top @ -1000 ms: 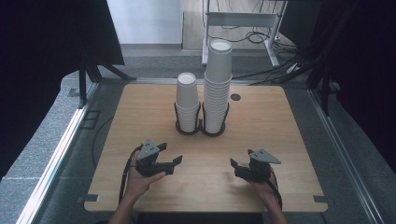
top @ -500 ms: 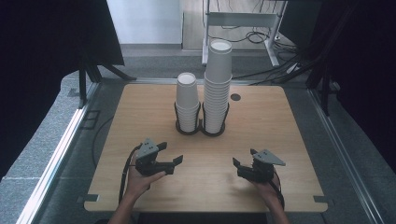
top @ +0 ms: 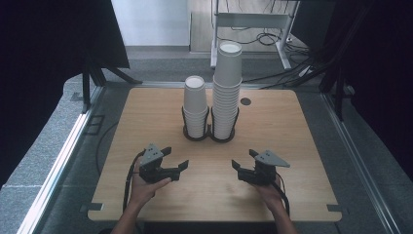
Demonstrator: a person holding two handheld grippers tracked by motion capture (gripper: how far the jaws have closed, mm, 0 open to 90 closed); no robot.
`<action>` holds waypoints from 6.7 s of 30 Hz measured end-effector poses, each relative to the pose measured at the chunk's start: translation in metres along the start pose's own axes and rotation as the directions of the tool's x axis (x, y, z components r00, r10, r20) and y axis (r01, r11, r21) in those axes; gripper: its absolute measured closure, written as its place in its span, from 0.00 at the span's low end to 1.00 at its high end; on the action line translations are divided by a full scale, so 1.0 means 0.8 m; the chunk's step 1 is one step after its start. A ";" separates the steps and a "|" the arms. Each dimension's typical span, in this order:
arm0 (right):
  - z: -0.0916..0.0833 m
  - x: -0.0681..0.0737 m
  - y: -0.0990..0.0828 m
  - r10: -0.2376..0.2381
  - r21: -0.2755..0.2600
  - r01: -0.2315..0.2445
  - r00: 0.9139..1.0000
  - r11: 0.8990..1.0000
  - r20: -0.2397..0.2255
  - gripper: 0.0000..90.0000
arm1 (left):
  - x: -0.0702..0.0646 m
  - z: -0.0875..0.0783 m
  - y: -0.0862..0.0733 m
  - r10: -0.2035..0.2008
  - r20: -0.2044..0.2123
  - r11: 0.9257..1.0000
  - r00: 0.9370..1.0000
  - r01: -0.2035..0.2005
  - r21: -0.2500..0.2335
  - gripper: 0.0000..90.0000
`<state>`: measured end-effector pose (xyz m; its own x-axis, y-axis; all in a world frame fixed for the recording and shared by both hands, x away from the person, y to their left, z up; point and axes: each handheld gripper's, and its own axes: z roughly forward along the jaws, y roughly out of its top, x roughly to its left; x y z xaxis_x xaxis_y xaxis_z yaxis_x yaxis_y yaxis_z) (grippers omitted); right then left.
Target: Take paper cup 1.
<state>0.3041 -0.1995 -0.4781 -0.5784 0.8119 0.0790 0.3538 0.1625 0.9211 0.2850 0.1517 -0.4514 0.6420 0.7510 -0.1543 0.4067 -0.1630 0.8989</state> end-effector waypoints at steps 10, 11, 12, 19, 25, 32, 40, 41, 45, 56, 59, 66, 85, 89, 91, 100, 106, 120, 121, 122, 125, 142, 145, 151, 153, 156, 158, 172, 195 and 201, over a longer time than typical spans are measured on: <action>0.026 0.016 0.019 -0.040 0.000 0.040 0.996 0.999 -0.079 0.26 | 0.002 0.002 0.008 -0.014 0.019 1.000 1.000 0.015 -0.018 0.19; 0.028 0.018 0.021 -0.042 0.002 0.043 0.996 0.999 -0.084 0.27 | 0.003 0.003 0.008 -0.015 0.019 1.000 1.000 0.016 -0.015 0.19; 0.031 0.019 0.023 -0.046 0.002 0.047 0.995 0.999 -0.087 0.28 | 0.004 0.004 0.009 -0.014 0.019 1.000 1.000 0.014 -0.012 0.19; 0.053 0.017 0.039 -0.033 -0.027 0.030 0.995 0.999 -0.090 0.44 | 0.012 0.006 0.013 -0.031 -0.008 0.999 0.999 0.031 -0.025 0.19; 0.065 0.013 0.057 -0.024 -0.031 0.020 0.991 0.999 -0.132 0.56 | 0.018 0.005 0.031 -0.033 -0.029 0.998 0.999 0.031 -0.048 0.19; 0.076 0.015 0.073 -0.045 -0.029 0.040 0.982 0.999 -0.183 0.67 | 0.022 0.010 0.063 0.004 -0.058 0.999 0.998 -0.007 -0.039 0.19; 0.097 0.020 0.088 -0.056 -0.029 0.051 0.972 0.998 -0.230 0.81 | 0.032 0.014 0.096 -0.005 -0.081 0.999 0.997 0.002 -0.039 0.17; 0.097 0.020 0.088 -0.056 -0.029 0.051 0.972 0.998 -0.230 0.81 | 0.032 0.014 0.096 -0.005 -0.081 0.999 0.997 0.002 -0.039 0.17; 0.107 0.028 0.096 -0.093 -0.028 0.088 0.961 0.996 -0.261 0.91 | 0.038 0.018 0.113 0.009 -0.081 0.999 0.997 -0.012 -0.033 0.17; 0.125 0.033 0.109 -0.095 -0.021 0.093 0.947 0.995 -0.307 0.99 | 0.047 0.030 0.149 0.008 -0.079 0.998 0.997 -0.013 -0.067 0.16; 0.134 0.034 0.113 -0.103 -0.018 0.102 0.949 0.995 -0.297 0.99 | 0.054 0.039 0.153 -0.015 -0.084 0.998 0.996 0.010 -0.064 0.13; 0.154 0.029 0.118 -0.098 -0.021 0.096 0.952 0.995 -0.288 1.00 | 0.062 0.060 0.167 -0.005 -0.096 1.000 0.995 0.002 -0.030 0.09; 0.189 0.025 0.131 -0.049 -0.013 0.047 0.963 0.999 -0.266 1.00 | 0.079 0.121 0.175 -0.051 -0.132 0.999 0.990 0.053 0.008 0.01; 0.192 0.025 0.128 -0.051 -0.010 0.050 0.962 0.999 -0.270 1.00 | 0.081 0.125 0.176 -0.046 -0.136 0.999 0.990 0.049 0.019 0.01; 0.193 0.025 0.127 -0.044 -0.012 0.042 0.961 0.999 -0.271 1.00 | 0.082 0.127 0.177 -0.043 -0.139 0.999 0.989 0.047 0.020 0.01; 0.194 0.025 0.123 -0.042 -0.007 0.042 0.961 0.999 -0.273 1.00 | 0.078 0.135 0.178 -0.028 -0.136 0.999 0.990 0.032 0.024 0.01; 0.196 0.023 0.119 -0.040 -0.009 0.039 0.961 0.999 -0.274 1.00 | 0.077 0.143 0.177 -0.022 -0.139 0.999 0.990 0.028 0.042 0.01; 0.198 0.019 0.114 -0.026 0.008 0.030 0.961 1.000 -0.275 0.99 | 0.078 0.159 0.173 -0.020 -0.147 0.997 0.989 0.031 0.070 0.01; 0.197 0.019 0.115 -0.023 0.001 0.025 0.959 1.000 -0.283 0.99 | 0.078 0.159 0.173 -0.020 -0.147 0.997 0.989 0.031 0.070 0.01; 0.195 0.020 0.116 -0.027 -0.011 0.025 0.959 1.000 -0.283 1.00 | 0.079 0.158 0.173 -0.022 -0.148 0.997 0.989 0.032 0.065 0.01; 0.192 0.018 0.120 -0.023 -0.034 0.015 0.965 0.999 -0.262 1.00 | 0.080 0.158 0.174 -0.025 -0.151 0.997 0.988 0.035 0.066 0.01; 0.191 0.014 0.123 -0.021 -0.037 0.012 0.969 0.999 -0.247 1.00 | 0.079 0.165 0.175 -0.014 -0.158 0.997 0.987 0.026 0.075 0.01; 0.191 0.014 0.123 -0.025 -0.037 0.016 0.969 0.999 -0.246 1.00 | 0.079 0.171 0.173 -0.011 -0.170 0.997 0.985 0.024 0.076 0.01; 0.191 0.014 0.124 -0.022 -0.033 0.015 0.969 0.999 -0.247 1.00 | 0.083 0.184 0.168 -0.016 -0.187 0.998 0.982 0.028 0.060 0.02; 0.191 0.014 0.124 -0.022 -0.031 0.015 0.968 0.999 -0.248 1.00 | 0.083 0.187 0.168 -0.019 -0.194 0.998 0.981 0.029 0.050 0.03; 0.191 0.014 0.124 -0.020 -0.028 0.014 0.968 1.000 -0.249 1.00 | 0.083 0.188 0.168 -0.020 -0.206 0.999 0.978 0.028 0.037 0.07; 0.191 0.015 0.124 -0.021 -0.028 0.015 0.969 1.000 -0.247 1.00 | 0.083 0.188 0.168 -0.019 -0.211 0.999 0.977 0.027 0.032 0.10; 0.192 0.016 0.126 -0.033 -0.019 0.029 0.969 0.999 -0.245 1.00 | 0.076 0.173 0.183 -0.008 -0.226 0.999 0.974 -0.002 -0.046 0.13; 0.193 0.018 0.125 -0.021 -0.005 0.020 0.966 1.000 -0.256 1.00 | 0.058 0.122 0.231 0.029 -0.241 0.978 0.970 -0.077 -0.195 0.13; 0.194 0.020 0.124 -0.022 -0.003 0.022 0.966 1.000 -0.257 1.00 | 0.051 0.107 0.242 0.024 -0.233 0.968 0.972 -0.080 -0.236 0.13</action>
<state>0.4442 -0.0831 -0.4443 -0.7558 0.6364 0.1541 0.3387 0.1786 0.9238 0.4450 0.0960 -0.3189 0.4821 0.8755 -0.0330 0.1886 -0.0670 0.9798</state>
